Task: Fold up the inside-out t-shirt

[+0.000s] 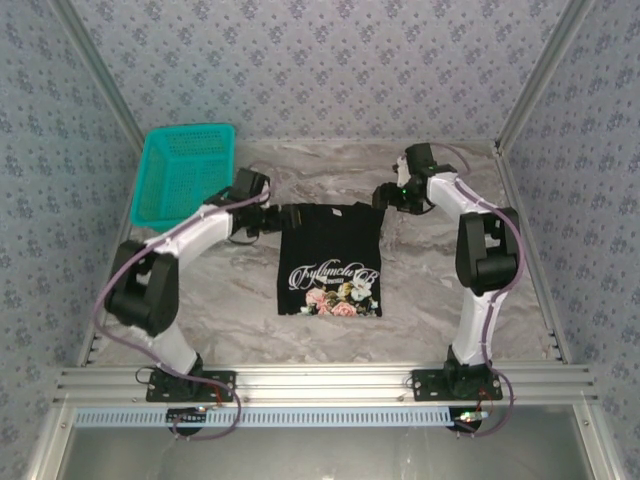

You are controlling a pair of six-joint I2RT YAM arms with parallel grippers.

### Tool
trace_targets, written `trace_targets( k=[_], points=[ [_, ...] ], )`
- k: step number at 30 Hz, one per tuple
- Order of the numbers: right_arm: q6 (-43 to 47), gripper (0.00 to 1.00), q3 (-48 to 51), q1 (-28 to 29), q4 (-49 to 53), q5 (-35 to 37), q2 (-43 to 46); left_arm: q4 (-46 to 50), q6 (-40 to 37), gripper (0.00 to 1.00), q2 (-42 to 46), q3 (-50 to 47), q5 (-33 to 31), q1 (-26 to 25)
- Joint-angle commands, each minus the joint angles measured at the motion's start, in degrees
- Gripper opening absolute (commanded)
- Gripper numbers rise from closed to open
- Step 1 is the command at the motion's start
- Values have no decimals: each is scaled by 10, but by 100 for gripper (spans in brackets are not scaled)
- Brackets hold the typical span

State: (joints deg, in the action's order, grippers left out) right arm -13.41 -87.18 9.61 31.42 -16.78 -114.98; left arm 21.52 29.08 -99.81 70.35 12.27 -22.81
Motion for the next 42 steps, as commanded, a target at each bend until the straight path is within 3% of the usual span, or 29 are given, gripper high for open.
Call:
trace_targets(
  k=[1,9,18,26,32,42],
  points=[
    [-48,76,3,12,-20,-52,-33,5,-44,87,-70,53,32,11],
    [-58,71,23,23,-51,-92,-62,11,-71,89,-180,132,86,22],
    [-74,60,38,50,-74,-106,-75,-19,-81,82,-225,122,139,22],
    [-85,49,22,68,-89,-120,-90,-68,-61,56,-251,119,213,19],
    [-100,40,12,64,-127,-154,-97,-79,-55,42,-273,144,237,8],
    [-91,10,-29,29,-168,-233,-68,-85,-56,4,-254,225,259,21]
  ],
)
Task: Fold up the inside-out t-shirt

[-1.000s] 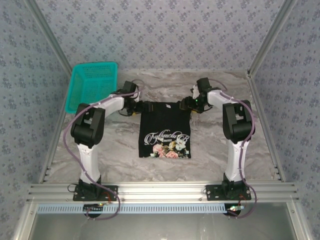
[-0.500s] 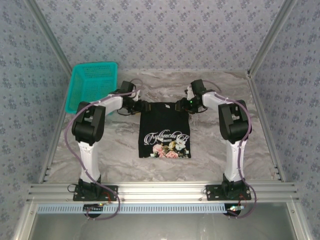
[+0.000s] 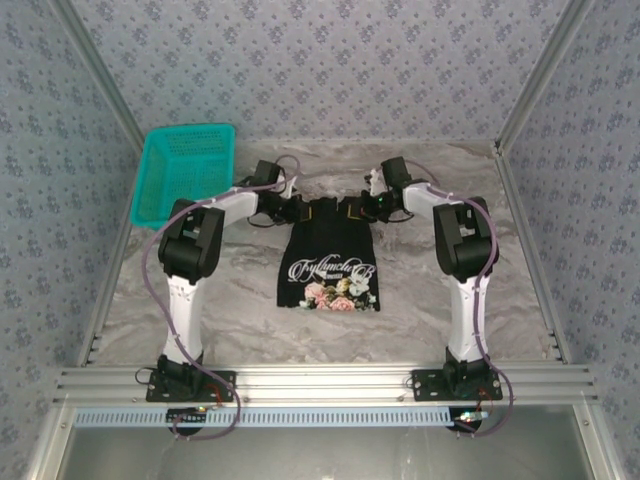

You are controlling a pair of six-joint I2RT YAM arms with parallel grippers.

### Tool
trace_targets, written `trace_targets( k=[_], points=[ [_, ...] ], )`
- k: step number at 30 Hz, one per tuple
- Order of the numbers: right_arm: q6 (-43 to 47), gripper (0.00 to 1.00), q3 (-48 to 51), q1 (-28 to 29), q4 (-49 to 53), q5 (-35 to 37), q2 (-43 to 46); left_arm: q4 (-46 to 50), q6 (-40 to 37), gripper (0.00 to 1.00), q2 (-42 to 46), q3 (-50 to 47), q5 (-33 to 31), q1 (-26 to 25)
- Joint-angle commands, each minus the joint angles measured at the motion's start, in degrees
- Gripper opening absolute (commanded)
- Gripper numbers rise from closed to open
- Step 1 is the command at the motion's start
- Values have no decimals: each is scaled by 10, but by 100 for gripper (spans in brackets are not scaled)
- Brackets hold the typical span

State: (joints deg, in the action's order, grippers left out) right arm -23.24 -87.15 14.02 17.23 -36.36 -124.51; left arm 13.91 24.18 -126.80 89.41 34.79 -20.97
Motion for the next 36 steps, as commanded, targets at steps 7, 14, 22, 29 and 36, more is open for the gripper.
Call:
trace_targets(
  k=[7,14,22,29,36],
  points=[
    [53,6,-116,-39,-14,-45,86,4,-22,0,89,126,24,29],
    [100,7,-154,-43,-10,-40,162,40,-69,0,138,197,25,33],
    [164,9,47,-5,-13,-21,285,-32,-59,0,258,-30,31,4],
    [121,10,304,39,-36,52,409,-130,3,0,349,-297,1,-55],
    [101,10,372,48,-54,89,439,-159,17,0,357,-352,-42,-92]
  ],
)
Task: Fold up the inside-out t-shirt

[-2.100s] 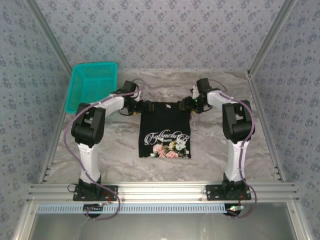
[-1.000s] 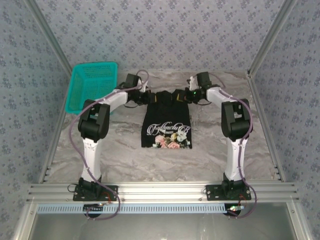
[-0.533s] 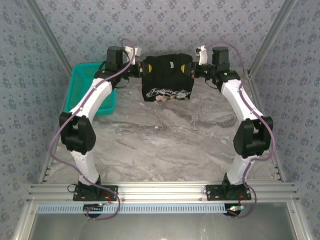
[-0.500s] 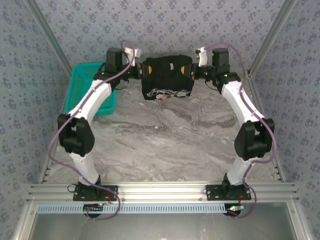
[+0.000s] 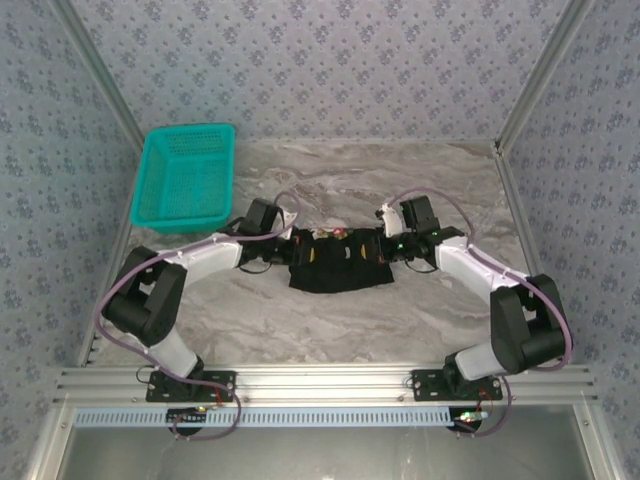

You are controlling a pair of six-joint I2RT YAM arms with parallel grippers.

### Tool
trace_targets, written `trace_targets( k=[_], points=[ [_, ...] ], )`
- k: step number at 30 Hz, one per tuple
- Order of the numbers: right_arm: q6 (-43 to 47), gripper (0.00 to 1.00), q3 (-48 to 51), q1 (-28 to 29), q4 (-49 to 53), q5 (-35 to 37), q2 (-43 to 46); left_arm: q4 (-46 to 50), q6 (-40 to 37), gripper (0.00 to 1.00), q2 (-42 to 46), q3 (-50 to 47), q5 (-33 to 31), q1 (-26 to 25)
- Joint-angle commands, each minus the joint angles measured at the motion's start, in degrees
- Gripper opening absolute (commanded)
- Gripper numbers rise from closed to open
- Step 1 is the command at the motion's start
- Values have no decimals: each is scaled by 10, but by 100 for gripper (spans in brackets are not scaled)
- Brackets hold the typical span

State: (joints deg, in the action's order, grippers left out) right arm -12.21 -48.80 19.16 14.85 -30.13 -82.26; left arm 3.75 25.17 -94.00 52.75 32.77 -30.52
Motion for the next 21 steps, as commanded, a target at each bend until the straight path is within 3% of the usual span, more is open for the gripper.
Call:
trace_targets(
  k=[1,12,15,21],
  points=[
    [-10,10,-22,-6,-28,32,8,-55,3,0,24,19,-37,4],
    [0,17,-157,-47,17,99,-173,-42,-9,5,-88,85,-114,58],
    [-2,30,-190,-59,55,129,-237,-26,-10,22,-136,115,-112,64],
    [1,46,-223,-73,51,165,-261,-30,12,42,-179,148,-163,69]
  ],
)
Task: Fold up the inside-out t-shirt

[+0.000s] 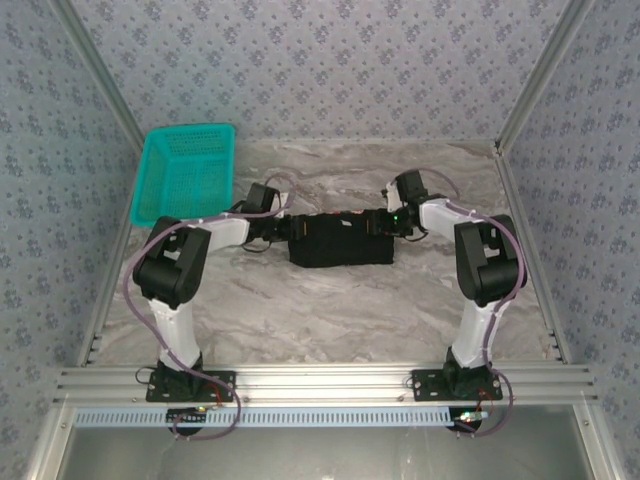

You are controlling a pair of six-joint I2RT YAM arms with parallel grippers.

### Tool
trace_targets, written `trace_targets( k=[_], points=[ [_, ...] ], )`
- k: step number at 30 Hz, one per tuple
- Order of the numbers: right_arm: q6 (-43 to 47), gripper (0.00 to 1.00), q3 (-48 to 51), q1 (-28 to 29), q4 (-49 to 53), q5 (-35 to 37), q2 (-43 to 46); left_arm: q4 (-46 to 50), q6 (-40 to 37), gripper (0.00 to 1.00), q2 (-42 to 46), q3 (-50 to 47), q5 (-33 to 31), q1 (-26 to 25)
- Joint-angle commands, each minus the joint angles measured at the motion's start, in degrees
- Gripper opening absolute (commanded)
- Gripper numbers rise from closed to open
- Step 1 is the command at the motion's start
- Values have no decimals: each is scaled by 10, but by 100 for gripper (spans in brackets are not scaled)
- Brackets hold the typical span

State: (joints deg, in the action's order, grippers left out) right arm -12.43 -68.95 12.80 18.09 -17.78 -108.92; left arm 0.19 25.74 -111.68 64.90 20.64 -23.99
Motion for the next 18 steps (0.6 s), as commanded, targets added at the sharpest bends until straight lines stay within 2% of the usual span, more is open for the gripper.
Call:
trace_targets(
  k=[1,5,10,14,18],
  points=[
    [4,48,-24,-13,20,47,13,10,9,45,-1,30,-51,6],
    [13,59,-35,-27,45,56,47,58,-1,55,22,46,-96,8],
    [30,70,-29,-18,91,86,113,104,-4,71,90,36,-112,1],
    [16,71,1,45,96,90,157,104,-2,75,145,6,-87,-26],
    [-38,68,34,97,68,40,142,97,-15,74,145,3,-43,-73]
  ],
)
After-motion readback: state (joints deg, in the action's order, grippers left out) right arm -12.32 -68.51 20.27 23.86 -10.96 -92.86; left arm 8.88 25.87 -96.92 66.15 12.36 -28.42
